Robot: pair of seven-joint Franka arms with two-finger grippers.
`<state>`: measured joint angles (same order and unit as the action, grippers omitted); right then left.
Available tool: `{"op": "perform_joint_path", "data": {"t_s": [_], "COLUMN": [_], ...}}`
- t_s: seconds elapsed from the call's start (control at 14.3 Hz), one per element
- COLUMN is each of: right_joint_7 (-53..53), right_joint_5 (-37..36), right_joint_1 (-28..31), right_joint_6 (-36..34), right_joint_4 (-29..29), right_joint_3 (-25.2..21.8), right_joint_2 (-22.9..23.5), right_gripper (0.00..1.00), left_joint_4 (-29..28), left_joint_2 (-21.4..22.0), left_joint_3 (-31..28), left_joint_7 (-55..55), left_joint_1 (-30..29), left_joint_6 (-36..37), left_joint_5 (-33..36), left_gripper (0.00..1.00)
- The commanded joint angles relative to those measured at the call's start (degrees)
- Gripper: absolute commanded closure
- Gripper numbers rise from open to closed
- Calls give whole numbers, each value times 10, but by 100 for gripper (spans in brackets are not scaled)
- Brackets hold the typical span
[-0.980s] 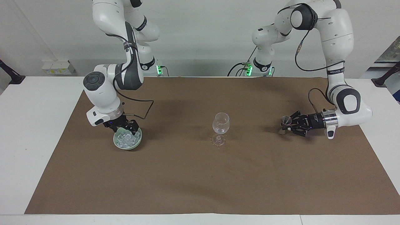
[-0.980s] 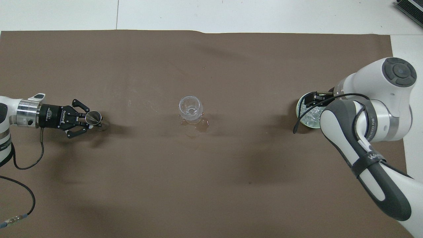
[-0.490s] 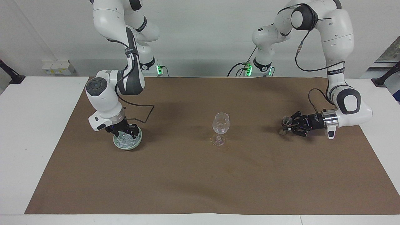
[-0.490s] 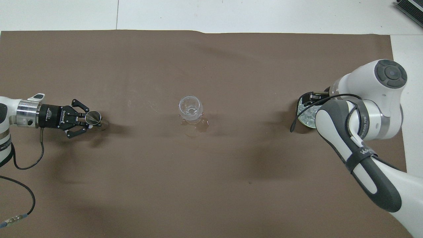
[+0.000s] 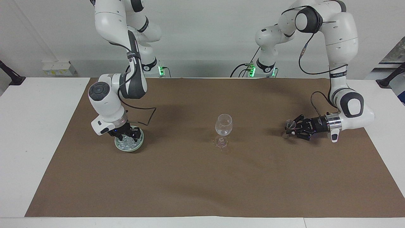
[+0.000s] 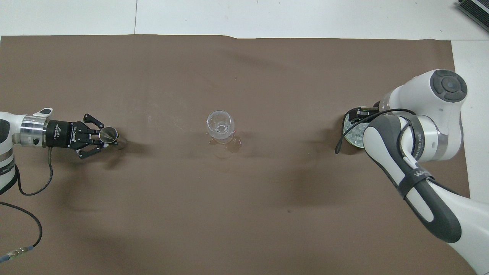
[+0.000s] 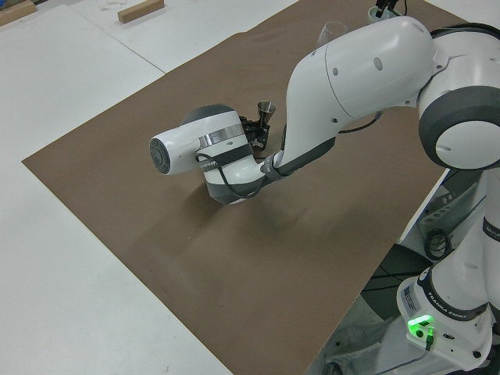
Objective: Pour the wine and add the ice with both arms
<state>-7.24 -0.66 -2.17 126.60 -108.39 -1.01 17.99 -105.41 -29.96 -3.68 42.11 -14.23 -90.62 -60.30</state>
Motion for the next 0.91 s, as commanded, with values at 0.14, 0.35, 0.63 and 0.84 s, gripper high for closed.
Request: {"op": "perform_joint_path", "data": {"t_s": [0.14, 0.35, 0.63, 0.84], "right_joint_7": [15, 15, 17, 16], "right_joint_5": [-7, -7, -7, -7], "right_joint_1": [1, 2, 2, 1], "right_joint_6": [8, 6, 0, -6], "right_joint_4": [-2, 3, 10, 18], "right_joint_3": [1, 1, 1, 1], "right_joint_2": [0, 1, -8, -25], "right_gripper": [76, 99, 100, 100], "left_joint_4": [-15, -16, -26, -26], "left_joint_2": [3, 3, 5, 5], "left_joint_3": [11, 11, 11, 10], "left_joint_7": [-10, -11, -17, -18], "left_joint_1": [-11, -11, -11, -11], "left_joint_6": [-1, -2, -5, -6], "left_joint_5": [-32, -32, -37, -36], "left_gripper": [100, 100, 100, 100]}}
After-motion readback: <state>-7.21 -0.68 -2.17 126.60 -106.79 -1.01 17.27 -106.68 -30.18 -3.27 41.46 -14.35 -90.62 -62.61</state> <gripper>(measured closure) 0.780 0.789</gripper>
